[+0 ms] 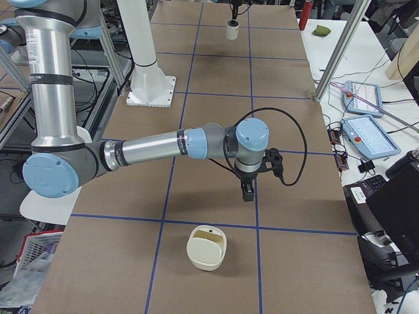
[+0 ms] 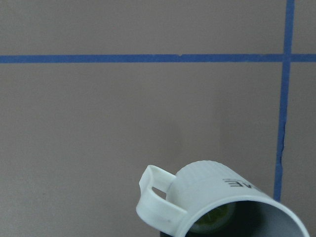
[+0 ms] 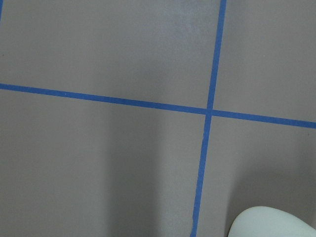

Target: Left arm hands cup to right arm to dump lemon

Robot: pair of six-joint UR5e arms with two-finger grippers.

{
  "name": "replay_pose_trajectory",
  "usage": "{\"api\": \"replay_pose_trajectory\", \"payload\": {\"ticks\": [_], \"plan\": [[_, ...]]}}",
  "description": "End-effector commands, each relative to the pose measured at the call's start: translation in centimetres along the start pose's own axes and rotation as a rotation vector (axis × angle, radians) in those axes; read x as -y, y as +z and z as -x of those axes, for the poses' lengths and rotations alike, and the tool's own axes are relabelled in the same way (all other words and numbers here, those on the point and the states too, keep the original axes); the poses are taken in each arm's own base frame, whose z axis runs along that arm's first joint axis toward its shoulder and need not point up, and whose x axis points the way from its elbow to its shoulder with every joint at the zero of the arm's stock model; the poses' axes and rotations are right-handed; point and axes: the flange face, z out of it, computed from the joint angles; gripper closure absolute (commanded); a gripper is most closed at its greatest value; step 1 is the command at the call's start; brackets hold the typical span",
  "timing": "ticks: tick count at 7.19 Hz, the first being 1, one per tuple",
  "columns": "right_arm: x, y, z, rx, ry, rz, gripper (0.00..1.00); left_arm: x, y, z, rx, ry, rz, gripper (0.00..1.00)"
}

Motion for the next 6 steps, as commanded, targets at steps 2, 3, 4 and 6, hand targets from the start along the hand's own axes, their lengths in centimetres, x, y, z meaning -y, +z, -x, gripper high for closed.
{"api": "replay_pose_trajectory", "payload": {"ticks": [2,3,4,6], "plan": [[2.3,0.8,3.0,-0.029,-0.165,-0.09,0.0,4.2,-3.5,-5.0,0.01,-0.037,0.009,1.0],[5.0,1.7,6.7,-0.023,-0.257,-0.097,0.0,5.6,-4.8,-6.9,0.01,-0.057,0.01,1.0],[7.0,1.7,8.5,-0.02,-0.296,-0.106,0.0,6.7,-5.4,-8.3,0.007,-0.074,0.005,1.0],[9.3,1.5,10.6,-0.056,-0.415,-0.204,0.0,8.5,-7.4,-11.5,-0.012,-0.143,-0.019,1.0]]}}
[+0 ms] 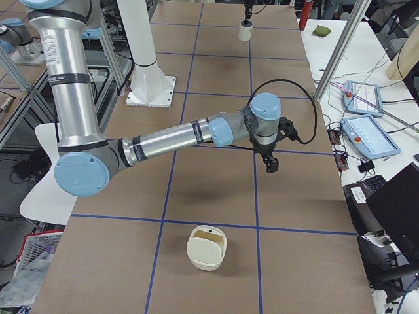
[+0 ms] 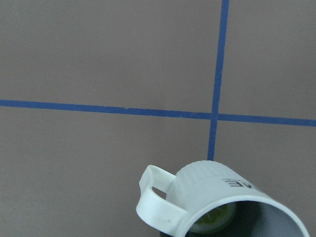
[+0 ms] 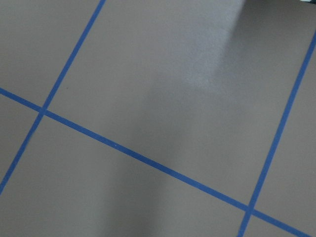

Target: Left arm hands cup to right arm to dump lemon

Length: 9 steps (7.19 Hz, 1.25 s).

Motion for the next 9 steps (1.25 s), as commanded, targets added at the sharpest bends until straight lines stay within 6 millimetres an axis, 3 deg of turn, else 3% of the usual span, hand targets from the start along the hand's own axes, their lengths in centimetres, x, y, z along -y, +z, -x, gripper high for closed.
{"api": "replay_pose_trajectory", "payload": {"ticks": [1,2,4,5,6,7,8,9], "plan": [[2.2,1.0,0.0,-0.031,-0.076,-0.156,0.0,1.8,-2.6,-4.9,-0.033,-0.094,-0.002,1.0],[2.8,2.6,1.4,0.006,-0.022,-0.214,0.0,2.6,-3.6,-7.7,-0.076,-0.125,0.03,1.0],[4.2,3.3,4.3,0.071,-0.036,-0.34,0.0,3.8,-6.2,-12.8,-0.109,-0.215,0.023,1.0],[7.8,3.5,8.7,0.108,-0.068,-0.385,0.0,3.0,-6.5,-16.3,-0.141,-0.253,0.064,1.0],[9.3,3.0,13.9,0.117,-0.057,-0.45,0.01,3.3,-7.8,-21.1,-0.151,-0.337,0.083,1.0],[10.0,3.7,20.4,0.122,-0.054,-0.523,0.01,2.7,-8.8,-24.8,-0.162,-0.369,0.096,1.0],[11.4,4.5,26.7,0.156,-0.108,-0.566,0.01,2.6,-9.6,-27.1,-0.171,-0.385,0.103,1.0],[12.7,4.1,31.5,0.214,-0.162,-0.592,0.01,2.7,-10.3,-28.4,-0.184,-0.38,0.117,1.0]]}}
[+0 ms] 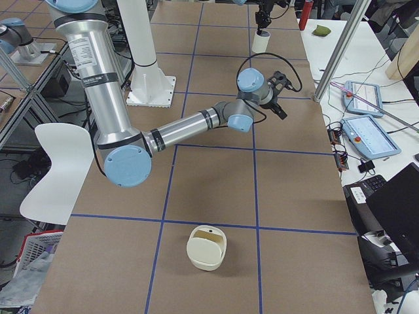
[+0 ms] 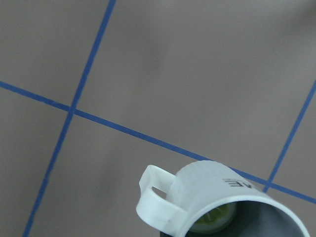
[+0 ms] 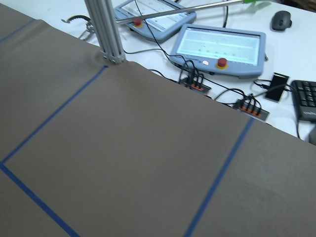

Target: Left arm hands cup to right arm to dump lemon

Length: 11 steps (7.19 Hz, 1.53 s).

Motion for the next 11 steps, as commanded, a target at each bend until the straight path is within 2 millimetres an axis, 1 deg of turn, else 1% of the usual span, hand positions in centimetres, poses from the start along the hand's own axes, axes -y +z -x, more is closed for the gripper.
{"api": "replay_pose_trajectory", "payload": {"ticks": [1,2,3,4,5,6,7,9,10,11], "plan": [[2.6,1.3,9.9,0.119,-0.064,-0.084,0.01,-1.1,-0.4,-2.6,-0.021,-0.01,0.051,1.0],[2.6,0.8,12.2,0.147,-0.079,-0.104,0.01,-1.3,-0.6,-3.0,-0.033,0.003,0.052,1.0],[2.2,0.8,14.5,0.167,-0.089,-0.124,0.01,-1.1,-0.1,-3.2,-0.047,0.001,0.1,1.0],[1.0,1.7,17.3,0.189,-0.103,-0.2,0.01,-1.3,-0.1,-3.4,-0.063,-0.012,0.133,1.0],[0.2,2.5,18.8,0.18,-0.105,-0.224,0.01,-2.0,-0.5,-3.8,-0.093,-0.002,0.161,1.0],[-0.3,2.8,19.4,0.189,-0.107,-0.217,0.01,-2.5,-0.4,-4.1,-0.103,0.012,0.183,1.0],[-0.4,2.9,19.7,0.194,-0.108,-0.215,0.01,-3.3,0.3,-4.3,-0.098,0.024,0.195,1.0],[-0.6,3.0,19.9,0.198,-0.108,-0.213,0.01,-6.2,3.2,-5.5,-0.089,0.075,0.231,1.0],[-0.7,3.1,19.9,0.197,-0.109,-0.209,0.01,-6.8,3.7,-5.7,-0.084,0.083,0.239,1.0],[-0.7,3.2,19.8,0.196,-0.109,-0.208,0.01,-7.5,3.3,-6.3,-0.091,0.096,0.241,1.0]]}}
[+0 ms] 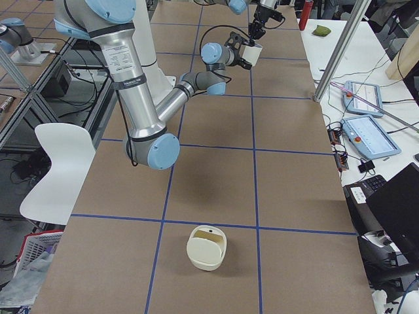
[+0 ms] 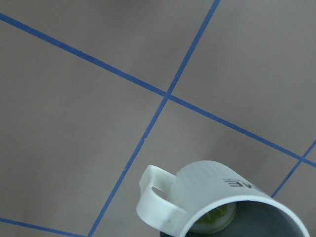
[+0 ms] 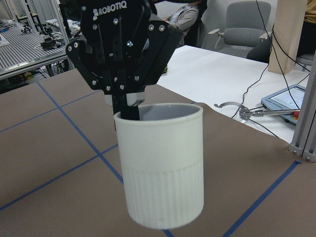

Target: Left arm hands cup to right arm to dump lemon

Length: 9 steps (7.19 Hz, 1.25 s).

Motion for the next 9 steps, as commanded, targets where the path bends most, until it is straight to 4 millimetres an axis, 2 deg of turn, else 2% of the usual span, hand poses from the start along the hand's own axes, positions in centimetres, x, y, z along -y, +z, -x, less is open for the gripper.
{"api": "replay_pose_trajectory", "payload": {"ticks": [1,7,9], "plan": [[-0.1,0.0,0.0,0.0,0.0,0.001,0.01,-1.8,0.7,-1.2,-0.006,0.029,0.031,1.0],[-0.3,0.2,0.4,0.01,0.005,0.007,0.01,-5.1,1.2,-3.6,-0.016,0.052,0.066,1.0],[-0.4,0.3,0.7,0.014,0.005,0.008,0.01,-5.3,1.2,-3.7,-0.016,0.056,0.068,1.0]]}}
